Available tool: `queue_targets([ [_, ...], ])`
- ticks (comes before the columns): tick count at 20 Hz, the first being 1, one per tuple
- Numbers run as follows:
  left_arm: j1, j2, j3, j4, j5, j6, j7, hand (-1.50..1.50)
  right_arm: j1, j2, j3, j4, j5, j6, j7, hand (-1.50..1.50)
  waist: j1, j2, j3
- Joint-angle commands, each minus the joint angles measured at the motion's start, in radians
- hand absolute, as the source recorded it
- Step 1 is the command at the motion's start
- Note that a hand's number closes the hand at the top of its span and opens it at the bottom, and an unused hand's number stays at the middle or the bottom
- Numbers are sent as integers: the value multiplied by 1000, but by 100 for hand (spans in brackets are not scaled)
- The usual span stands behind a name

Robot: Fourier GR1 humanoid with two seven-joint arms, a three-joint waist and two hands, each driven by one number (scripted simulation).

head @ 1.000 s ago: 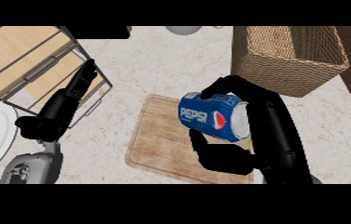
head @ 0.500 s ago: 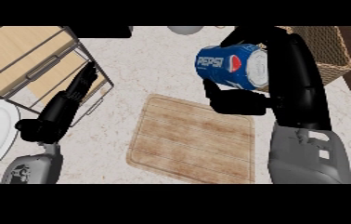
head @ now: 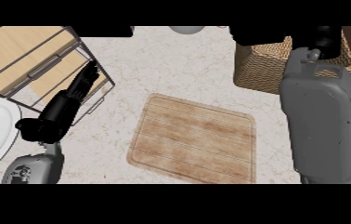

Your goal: Pick the can from the cutting board and place it in the basket

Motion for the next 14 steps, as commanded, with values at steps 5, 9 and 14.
queue_targets([
  [5, -40, 20, 23, 40, 6, -18, -12, 0, -171, -103, -150, 331, -16, -141, -109, 150, -1, 0, 0],
  [9, 2, 10, 8, -67, 22, -23, 54, 0, -178, -181, -215, 508, -78, -158, -250, 150, 8, 0, 1],
  [14, 20, -14, -9, 20, -33, 7, -55, 0, -176, -222, -250, 663, -136, -170, -381, 150, 5, 3, 0],
])
